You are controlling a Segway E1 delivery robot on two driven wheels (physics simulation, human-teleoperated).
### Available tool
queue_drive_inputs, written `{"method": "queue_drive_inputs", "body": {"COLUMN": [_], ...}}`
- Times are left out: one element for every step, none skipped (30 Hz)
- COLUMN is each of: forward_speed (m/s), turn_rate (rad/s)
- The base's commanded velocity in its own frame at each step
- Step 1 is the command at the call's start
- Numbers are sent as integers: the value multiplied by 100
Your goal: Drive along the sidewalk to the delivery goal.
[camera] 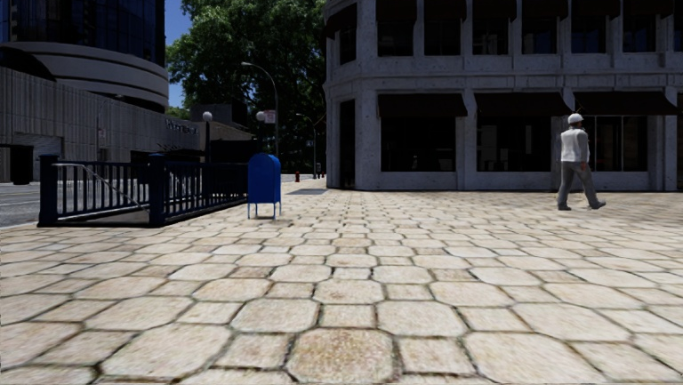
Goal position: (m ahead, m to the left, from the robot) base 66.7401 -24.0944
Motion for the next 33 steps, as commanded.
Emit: {"method": "queue_drive_inputs", "body": {"forward_speed": [200, 200, 200, 200, 200, 200, 200, 200, 200, 200, 200, 200, 200, 200, 200, 200, 200, 200, 200, 200, 200, 200, 200, 200, 200, 200, 200, 200, 200, 200, 200, 200, 200], "turn_rate": [0, 0, 0, 0, 0, 0, 0, 0, 0, 0, 0, 0, 0, 0, 0, 0, 0, 0, 0, 0, 0, 0, 0, 0, 0, 0, 0, 0, 0, 0, 0, 0, 0]}}
